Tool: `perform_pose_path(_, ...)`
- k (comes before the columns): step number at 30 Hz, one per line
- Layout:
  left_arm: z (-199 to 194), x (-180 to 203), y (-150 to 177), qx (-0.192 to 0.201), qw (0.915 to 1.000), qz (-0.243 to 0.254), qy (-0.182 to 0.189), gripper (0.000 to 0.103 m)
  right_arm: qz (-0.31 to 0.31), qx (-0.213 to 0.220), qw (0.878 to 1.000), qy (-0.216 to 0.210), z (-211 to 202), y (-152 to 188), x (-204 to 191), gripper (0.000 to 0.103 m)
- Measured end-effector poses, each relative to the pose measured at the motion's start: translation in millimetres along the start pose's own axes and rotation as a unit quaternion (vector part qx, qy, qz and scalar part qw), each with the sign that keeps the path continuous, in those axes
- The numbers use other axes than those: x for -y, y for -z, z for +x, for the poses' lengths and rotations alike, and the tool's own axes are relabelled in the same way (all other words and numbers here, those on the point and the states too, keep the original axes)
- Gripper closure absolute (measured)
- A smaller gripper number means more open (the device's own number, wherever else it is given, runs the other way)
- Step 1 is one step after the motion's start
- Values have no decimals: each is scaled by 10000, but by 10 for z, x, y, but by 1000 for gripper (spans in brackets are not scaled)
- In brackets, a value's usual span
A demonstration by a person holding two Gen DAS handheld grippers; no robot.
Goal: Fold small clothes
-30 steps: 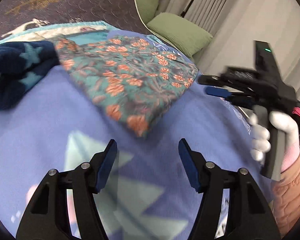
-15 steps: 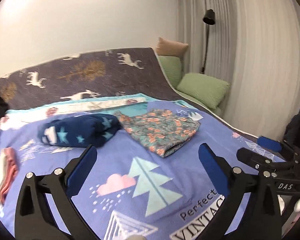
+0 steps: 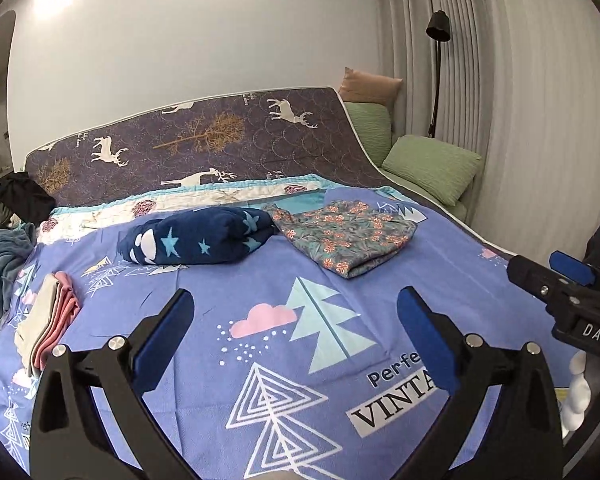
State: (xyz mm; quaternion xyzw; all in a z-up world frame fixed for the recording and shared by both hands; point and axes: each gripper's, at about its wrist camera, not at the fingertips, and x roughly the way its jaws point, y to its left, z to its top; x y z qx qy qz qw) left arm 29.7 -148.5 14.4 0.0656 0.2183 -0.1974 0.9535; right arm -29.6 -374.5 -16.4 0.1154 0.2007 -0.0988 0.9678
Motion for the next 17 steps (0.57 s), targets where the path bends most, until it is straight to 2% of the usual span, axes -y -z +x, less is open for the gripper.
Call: perform_pose_path(17, -190, 86, 56, 65, 9997, 227, -71, 1, -153, -70, 9998, 63, -78, 64, -94, 2)
